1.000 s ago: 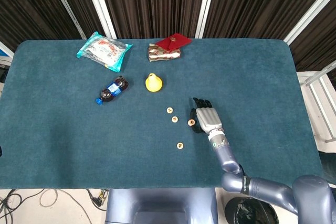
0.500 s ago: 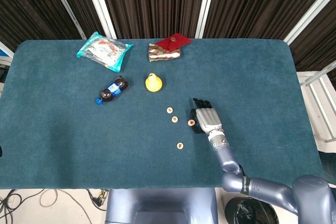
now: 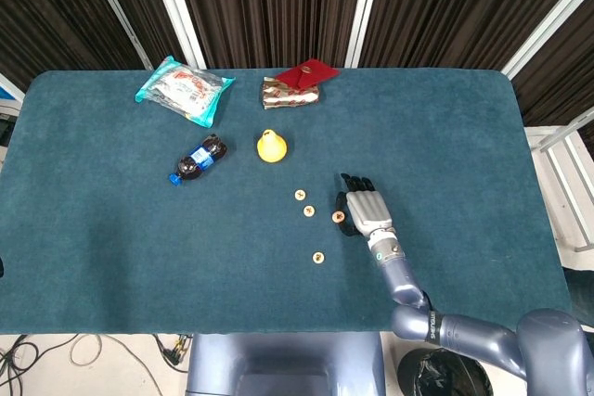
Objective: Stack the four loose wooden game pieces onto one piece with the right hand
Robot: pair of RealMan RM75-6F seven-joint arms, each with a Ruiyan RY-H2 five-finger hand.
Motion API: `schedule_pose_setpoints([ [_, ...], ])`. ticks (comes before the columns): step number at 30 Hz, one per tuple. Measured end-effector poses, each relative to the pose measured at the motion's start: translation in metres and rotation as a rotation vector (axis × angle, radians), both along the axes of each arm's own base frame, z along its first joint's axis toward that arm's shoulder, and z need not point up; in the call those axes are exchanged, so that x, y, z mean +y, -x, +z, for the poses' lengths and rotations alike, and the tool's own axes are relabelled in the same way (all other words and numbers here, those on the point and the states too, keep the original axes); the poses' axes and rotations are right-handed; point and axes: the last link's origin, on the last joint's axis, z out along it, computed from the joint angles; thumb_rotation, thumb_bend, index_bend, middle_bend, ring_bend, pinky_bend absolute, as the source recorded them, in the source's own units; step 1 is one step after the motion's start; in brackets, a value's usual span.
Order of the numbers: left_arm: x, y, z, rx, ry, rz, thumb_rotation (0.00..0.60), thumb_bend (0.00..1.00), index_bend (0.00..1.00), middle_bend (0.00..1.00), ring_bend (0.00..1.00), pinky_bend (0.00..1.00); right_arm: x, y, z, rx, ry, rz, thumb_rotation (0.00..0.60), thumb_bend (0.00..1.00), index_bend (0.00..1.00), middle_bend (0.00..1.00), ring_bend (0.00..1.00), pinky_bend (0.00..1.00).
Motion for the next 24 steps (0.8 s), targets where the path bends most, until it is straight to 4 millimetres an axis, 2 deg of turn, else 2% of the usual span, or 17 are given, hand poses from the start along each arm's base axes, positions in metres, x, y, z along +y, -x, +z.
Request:
schedule_pose_setpoints([
  [9, 0.0, 0.0, 0.0, -0.003, -0.004, 0.0, 0.6, 0.62, 0.07, 0.0, 0.0, 0.0, 0.0, -0.008, -0.001, -0.004, -0.001, 0.015, 0.6, 0.4, 0.45, 0.0, 0.0, 0.0],
  [18, 0.0, 0.0, 0.0, -0.01, -0.004, 0.003, 0.6, 0.62, 0.07, 0.0, 0.0, 0.0, 0.0, -0.027, -0.007, 0.002, -0.014, 0.045, 0.6, 0.4, 0.43, 0.0, 0.0, 0.0],
  [24, 0.0, -0.001, 0.0, -0.015, -0.005, 0.002, 0.6, 0.62, 0.07, 0.0, 0.0, 0.0, -0.001, -0.044, -0.018, 0.01, -0.023, 0.043, 0.6, 0.4, 0.42, 0.0, 0.0, 0.0],
])
